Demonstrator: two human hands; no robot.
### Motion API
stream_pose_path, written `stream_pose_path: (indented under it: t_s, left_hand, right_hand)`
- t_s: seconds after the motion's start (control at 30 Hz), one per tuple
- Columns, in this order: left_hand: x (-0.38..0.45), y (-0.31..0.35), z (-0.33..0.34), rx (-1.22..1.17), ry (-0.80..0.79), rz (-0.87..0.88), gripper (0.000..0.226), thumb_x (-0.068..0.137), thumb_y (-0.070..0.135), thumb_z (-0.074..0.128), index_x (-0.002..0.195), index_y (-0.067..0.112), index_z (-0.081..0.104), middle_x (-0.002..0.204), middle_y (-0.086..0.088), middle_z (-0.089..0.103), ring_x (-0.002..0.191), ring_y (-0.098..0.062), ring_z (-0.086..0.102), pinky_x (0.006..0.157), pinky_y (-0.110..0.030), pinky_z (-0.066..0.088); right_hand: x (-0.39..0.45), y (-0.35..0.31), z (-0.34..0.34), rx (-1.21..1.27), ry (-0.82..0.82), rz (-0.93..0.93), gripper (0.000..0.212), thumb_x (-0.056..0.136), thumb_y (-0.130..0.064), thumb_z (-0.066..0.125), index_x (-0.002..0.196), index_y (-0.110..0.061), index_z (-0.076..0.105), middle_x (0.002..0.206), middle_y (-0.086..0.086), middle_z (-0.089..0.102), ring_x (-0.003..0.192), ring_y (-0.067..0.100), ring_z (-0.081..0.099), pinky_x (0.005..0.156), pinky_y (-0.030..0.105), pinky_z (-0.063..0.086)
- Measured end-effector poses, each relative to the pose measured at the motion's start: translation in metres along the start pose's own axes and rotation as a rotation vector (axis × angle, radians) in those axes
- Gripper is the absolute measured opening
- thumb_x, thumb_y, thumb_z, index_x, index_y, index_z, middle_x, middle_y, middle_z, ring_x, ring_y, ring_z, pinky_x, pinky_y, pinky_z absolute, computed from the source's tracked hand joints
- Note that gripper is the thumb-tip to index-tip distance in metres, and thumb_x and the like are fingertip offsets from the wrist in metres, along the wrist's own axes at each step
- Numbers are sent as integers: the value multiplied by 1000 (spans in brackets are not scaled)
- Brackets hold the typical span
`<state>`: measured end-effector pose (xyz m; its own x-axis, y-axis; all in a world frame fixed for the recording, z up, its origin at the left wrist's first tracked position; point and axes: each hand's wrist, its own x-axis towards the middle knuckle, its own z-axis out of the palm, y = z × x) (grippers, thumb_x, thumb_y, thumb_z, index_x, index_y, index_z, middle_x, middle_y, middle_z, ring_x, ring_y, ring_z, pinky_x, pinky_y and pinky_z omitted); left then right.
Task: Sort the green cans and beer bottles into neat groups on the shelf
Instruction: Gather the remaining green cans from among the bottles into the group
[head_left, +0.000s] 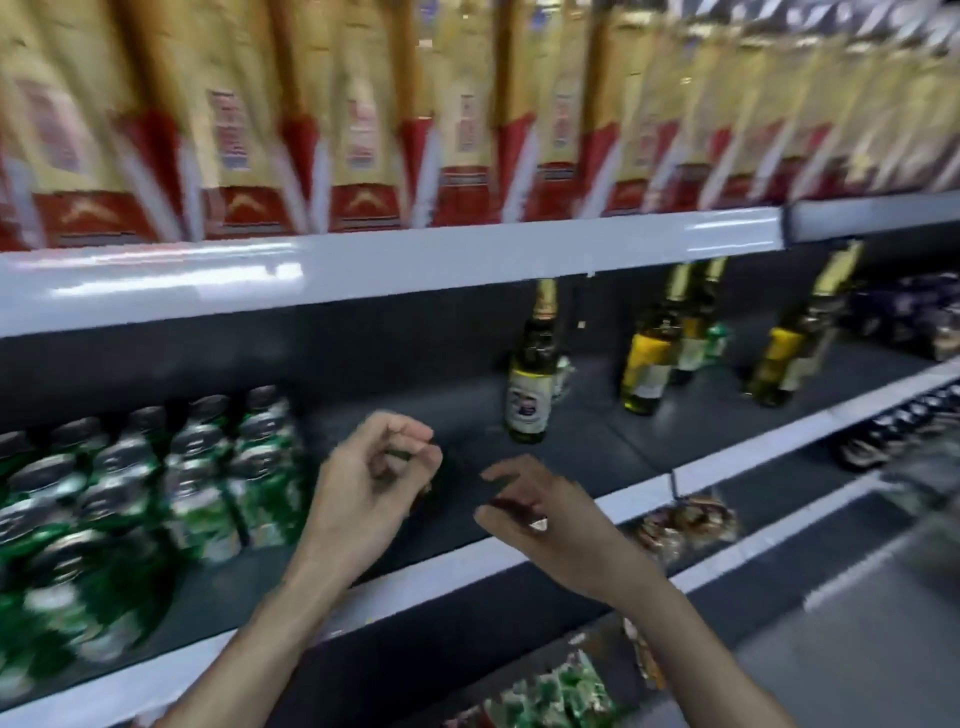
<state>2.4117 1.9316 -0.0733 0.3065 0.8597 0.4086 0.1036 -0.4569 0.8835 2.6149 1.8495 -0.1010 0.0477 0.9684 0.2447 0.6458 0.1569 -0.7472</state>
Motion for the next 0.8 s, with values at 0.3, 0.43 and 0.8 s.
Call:
stream_pose_path:
  t_s: [0.3,0.43,0.8]
  left_hand:
    - [6,31,164,-64,-166,3,24,94,15,78,97,37,69,97,4,77,88,-17,73,78,-38,60]
    - [21,38,211,-53,-218,10,20,93,17,78,102,34,70,102,8,76,93,-10,72,81,-31,60]
    - [115,11,295,-58,-196,21,19,91,14,78,105,23,69,99,9,75,91,-8,72,82,-36,60]
  right_hand:
    - [-68,86,-138,4,206,86,39,97,-43,65,130,-26,53,95,-1,68,76,11,67,67,26,50]
    - [-72,119,-173,14,290,108,37,97,-42,65,126,-22,55,95,-5,70,80,8,66,69,18,48]
    - [-9,205,-231,-19,444,181,30,96,-32,71,120,-20,56,99,-13,68,89,2,67,74,19,53]
